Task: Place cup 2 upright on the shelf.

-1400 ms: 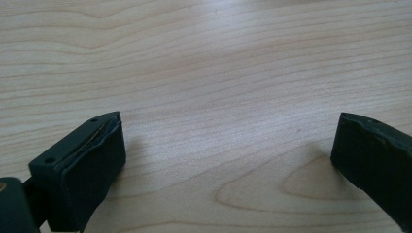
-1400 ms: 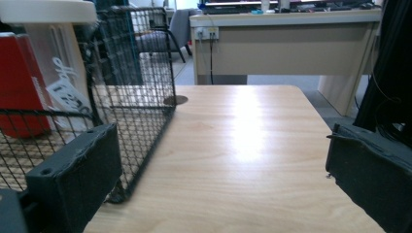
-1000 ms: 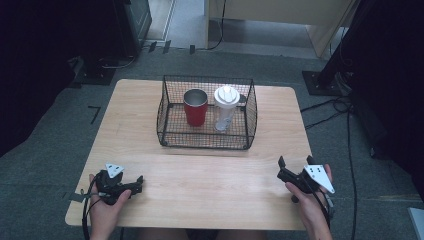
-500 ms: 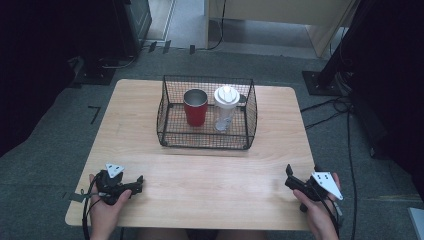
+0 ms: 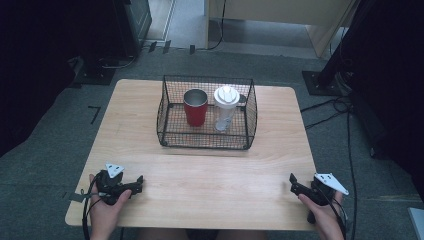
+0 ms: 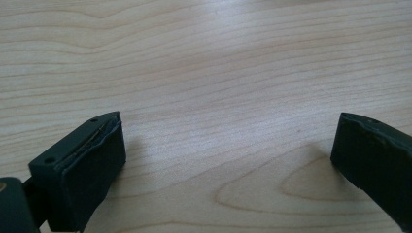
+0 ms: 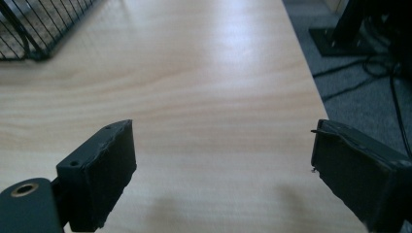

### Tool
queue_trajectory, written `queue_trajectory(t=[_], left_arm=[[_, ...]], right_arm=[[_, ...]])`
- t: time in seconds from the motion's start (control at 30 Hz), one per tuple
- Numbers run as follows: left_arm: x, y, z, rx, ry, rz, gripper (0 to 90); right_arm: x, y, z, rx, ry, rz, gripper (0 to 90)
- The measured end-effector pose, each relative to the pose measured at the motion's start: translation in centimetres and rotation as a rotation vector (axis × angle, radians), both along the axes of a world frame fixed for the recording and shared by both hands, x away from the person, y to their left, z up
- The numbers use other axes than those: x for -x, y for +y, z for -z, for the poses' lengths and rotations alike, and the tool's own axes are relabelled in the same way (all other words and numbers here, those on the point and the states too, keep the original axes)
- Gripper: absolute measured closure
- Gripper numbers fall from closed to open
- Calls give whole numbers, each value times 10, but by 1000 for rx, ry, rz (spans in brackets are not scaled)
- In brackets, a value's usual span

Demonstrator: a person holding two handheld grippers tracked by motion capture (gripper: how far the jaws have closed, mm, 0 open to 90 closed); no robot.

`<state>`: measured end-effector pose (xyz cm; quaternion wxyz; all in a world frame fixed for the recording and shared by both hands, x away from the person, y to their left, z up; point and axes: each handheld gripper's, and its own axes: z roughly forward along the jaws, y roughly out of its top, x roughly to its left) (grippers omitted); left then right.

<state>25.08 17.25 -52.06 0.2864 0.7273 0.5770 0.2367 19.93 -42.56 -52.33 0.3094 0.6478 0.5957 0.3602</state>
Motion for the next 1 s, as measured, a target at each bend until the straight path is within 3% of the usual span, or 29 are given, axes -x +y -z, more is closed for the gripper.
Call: queue_trajectory(t=[0.1, 0.23, 0.43, 0.73, 1.0], left_arm=[[0, 0, 0, 0, 0, 0, 0], [0, 0, 0, 0, 0, 0, 0], [0, 0, 0, 0, 0, 0, 0], [0, 0, 0, 1, 0, -2, 0], [0, -11, 0, 3, -1, -76, 0]], right_arm=[[0, -2, 2, 3, 78, -14, 84], [0, -3, 4, 45, 158, -41, 80], [0, -4, 5, 70, 167, -61, 77], [0, -5, 5, 70, 165, -51, 77], [1, -5, 5, 69, 167, -32, 77]])
